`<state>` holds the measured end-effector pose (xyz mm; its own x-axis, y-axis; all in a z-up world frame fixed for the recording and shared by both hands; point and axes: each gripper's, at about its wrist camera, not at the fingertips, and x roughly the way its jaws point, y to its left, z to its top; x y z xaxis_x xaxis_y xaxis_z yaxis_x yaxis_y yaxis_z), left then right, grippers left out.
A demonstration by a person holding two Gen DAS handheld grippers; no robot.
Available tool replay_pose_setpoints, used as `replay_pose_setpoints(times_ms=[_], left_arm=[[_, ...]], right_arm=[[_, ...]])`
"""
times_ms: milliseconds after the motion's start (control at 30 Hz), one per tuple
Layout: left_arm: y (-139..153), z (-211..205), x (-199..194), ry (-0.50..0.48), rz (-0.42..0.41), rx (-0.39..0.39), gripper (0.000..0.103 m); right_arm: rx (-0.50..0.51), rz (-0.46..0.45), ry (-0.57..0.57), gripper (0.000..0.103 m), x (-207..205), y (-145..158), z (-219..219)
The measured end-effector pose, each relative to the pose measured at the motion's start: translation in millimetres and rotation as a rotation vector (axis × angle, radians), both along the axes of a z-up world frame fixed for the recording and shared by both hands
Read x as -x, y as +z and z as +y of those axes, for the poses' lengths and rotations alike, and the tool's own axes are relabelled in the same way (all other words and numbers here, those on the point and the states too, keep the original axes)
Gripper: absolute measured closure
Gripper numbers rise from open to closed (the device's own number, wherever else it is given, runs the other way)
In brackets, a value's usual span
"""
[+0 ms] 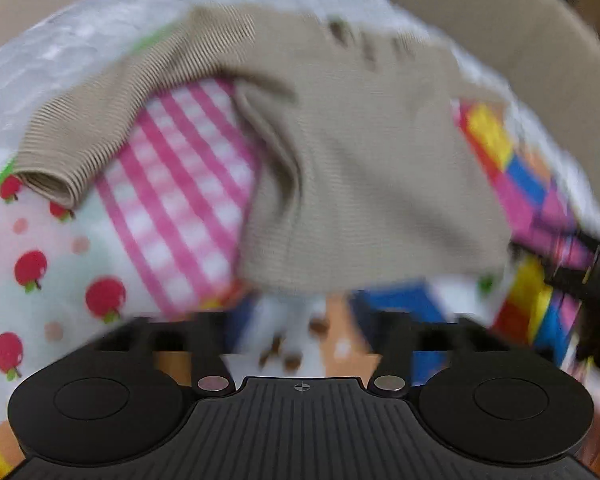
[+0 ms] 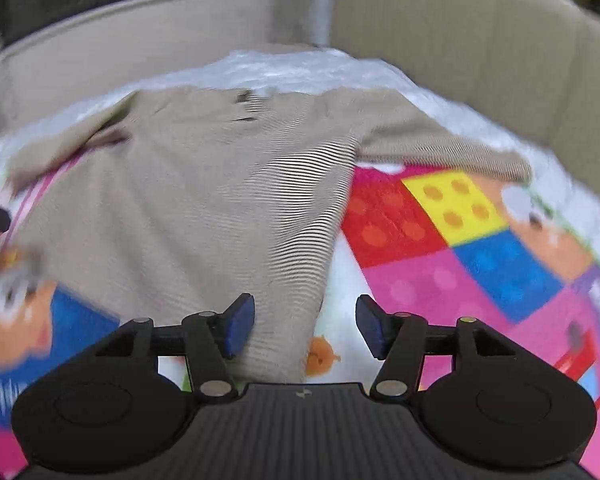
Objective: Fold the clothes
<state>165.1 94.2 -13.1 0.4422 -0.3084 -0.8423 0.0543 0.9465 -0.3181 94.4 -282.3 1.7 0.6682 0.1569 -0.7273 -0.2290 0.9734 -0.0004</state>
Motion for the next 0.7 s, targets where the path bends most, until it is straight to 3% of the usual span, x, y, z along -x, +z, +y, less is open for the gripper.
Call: replay_pose_setpoints(times_ms=[100, 200, 267, 333, 367, 433, 700], left_arm=[[-5, -7, -18, 0.042, -0.039, 0.025, 0.009], [-26, -29, -37, 0.034, -0.025, -0.009, 0.009], [-34, -33, -37, 0.026, -0.02, -0.061, 0.018], [-40, -36, -36, 0.018, -0.016, -0.114, 0.043], [-43, -37, -35, 0.014, -0.015, -0.141, 0.05], [-46, -35, -33, 0.007, -0.002, -0.156, 0.079], [-39, -26, -16, 0.001, 0.054, -0.133, 0.084]], right_arm=[[-0.082, 0.048, -0.083, 0.047, -17, -11, -9], [-0.084, 0.082, -0.066, 0.05, -22, -20, -5], [-0.057, 0.096, -0.005, 0.065, -20, -24, 2], [-0.009, 0.085, 0.06, 0.078, -14, -24, 12], [0.012, 0.08, 0.087, 0.084, -12, -24, 16], [0.031, 0.086, 0.122, 0.087, -7, -23, 21], [0.057, 0.111, 0.168, 0.087, 0, -17, 19]])
